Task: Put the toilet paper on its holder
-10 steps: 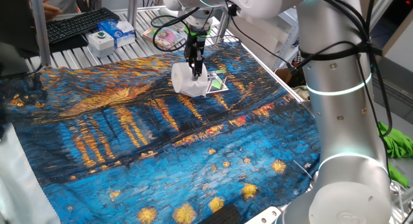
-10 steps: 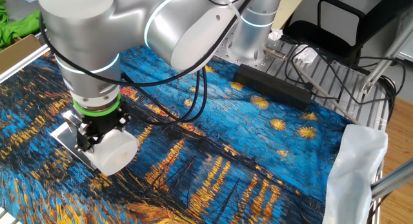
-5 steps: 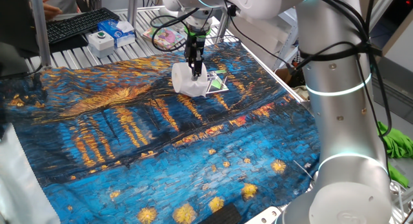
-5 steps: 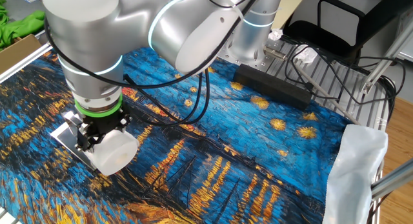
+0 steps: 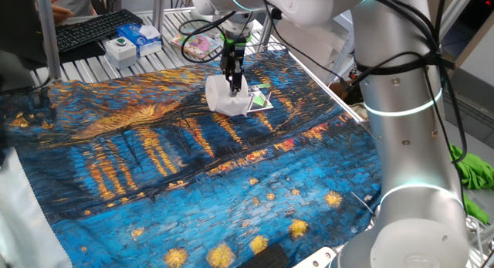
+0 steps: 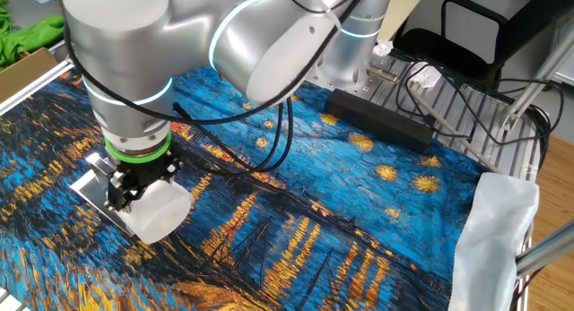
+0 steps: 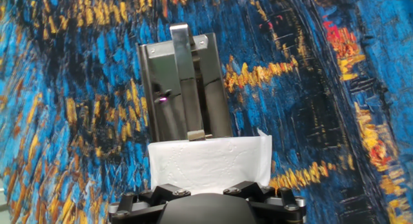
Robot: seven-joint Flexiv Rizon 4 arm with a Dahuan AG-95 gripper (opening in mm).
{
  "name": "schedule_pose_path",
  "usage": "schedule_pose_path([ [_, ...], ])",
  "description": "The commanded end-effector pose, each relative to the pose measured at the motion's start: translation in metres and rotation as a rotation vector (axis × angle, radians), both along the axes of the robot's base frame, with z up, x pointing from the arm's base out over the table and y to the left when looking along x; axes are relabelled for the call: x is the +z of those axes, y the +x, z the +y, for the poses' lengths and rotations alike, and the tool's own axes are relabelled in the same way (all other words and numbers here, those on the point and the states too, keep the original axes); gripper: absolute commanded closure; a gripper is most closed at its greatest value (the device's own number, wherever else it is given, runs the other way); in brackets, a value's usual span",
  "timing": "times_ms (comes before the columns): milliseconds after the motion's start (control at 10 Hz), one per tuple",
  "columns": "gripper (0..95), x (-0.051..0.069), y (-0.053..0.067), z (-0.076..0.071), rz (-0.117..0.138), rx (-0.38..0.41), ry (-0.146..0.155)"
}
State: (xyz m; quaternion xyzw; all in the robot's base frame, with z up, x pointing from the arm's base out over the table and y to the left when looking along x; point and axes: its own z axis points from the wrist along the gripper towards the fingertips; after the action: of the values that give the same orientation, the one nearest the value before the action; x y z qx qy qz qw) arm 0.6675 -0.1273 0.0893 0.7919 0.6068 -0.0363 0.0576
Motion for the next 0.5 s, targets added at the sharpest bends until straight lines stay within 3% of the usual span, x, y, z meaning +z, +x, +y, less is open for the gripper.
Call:
schedule_pose_path([
  [100,95.0,-0.0017,0.0004,-0.0031,-0.003,-0.052,-0.001],
  [300,95.0,-0.0039,0.0017,-0.0056,-0.002,-0.016,-0.023],
  [500,95.0,-0.0036,0.0017,-0.0055,-0.005,-0.006,0.004],
])
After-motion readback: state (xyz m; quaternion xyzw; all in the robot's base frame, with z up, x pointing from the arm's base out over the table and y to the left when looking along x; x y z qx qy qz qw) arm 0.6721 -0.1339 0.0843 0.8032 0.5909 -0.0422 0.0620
